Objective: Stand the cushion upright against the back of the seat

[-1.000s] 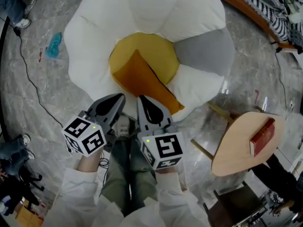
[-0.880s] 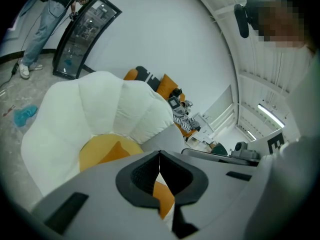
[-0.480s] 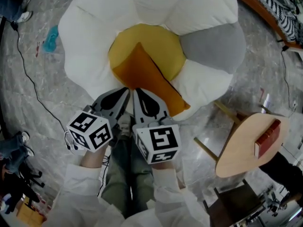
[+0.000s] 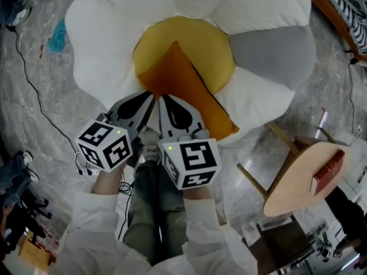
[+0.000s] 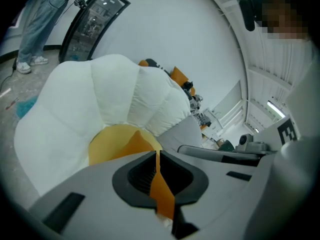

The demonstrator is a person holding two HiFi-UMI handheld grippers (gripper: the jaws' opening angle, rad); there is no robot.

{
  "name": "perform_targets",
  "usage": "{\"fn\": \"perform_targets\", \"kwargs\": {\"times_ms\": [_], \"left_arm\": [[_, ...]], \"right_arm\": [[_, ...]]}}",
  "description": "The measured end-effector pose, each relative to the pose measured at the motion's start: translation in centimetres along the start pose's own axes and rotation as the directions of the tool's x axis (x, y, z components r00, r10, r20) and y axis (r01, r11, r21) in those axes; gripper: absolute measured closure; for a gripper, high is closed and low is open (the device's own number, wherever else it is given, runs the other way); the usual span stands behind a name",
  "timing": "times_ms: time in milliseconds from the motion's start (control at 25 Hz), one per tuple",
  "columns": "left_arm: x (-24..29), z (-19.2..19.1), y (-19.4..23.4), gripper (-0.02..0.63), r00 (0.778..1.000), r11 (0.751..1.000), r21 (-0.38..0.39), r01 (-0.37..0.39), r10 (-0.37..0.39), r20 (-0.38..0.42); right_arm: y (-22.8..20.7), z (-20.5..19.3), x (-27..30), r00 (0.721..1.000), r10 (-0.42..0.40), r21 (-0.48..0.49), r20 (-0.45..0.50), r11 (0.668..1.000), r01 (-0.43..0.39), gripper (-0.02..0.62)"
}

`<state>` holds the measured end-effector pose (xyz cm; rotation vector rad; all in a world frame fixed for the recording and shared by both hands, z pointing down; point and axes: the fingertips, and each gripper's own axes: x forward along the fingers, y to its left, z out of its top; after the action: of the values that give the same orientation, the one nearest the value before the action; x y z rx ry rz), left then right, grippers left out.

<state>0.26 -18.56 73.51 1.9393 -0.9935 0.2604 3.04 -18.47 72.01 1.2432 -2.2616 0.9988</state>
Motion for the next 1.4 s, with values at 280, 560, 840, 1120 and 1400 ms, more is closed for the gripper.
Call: {"fn": "perform_targets", "kwargs": {"times_ms": [280,560,840,1120,1400], "left_arm": [[1.1,-2.3,3.7,0.597,0.996,0.998,0.046,-0.048,0.052,-0.074],[1.9,-3.7,7.3,0.595,0.990,0.995,0.074,-0.068,0.076,-0.114],[3.0,-4.5,10.5,0.479,0.993,0.996,-0.034,-0.082,0.079,-0.089],[4.5,-5.6,12.3,0.420,0.994,0.986,-0.147,-0.081,0.070,-0.078],[5.3,-6.8,15.1,0.356,0.995,0.903,-0.419,-0.097,0.089,-0.038]], "right_arm": [[-0.2,-1.6,2.8,0.999,0.015,-0.029,-0.040,0.999,-0.016,0.583],[-0.2,-2.9,5.0,0.997,0.024,-0.026,-0.068,0.999,-0.026,0.583],[0.2,-3.7,6.1,0.996,0.047,-0.015,-0.074,0.999,-0.048,0.583],[0.0,-4.2,7.2,0.996,0.054,-0.018,-0.073,0.998,-0.055,0.583],[-0.7,-5.3,7.4,0.995,0.057,0.013,-0.083,0.998,-0.056,0.583]]}}
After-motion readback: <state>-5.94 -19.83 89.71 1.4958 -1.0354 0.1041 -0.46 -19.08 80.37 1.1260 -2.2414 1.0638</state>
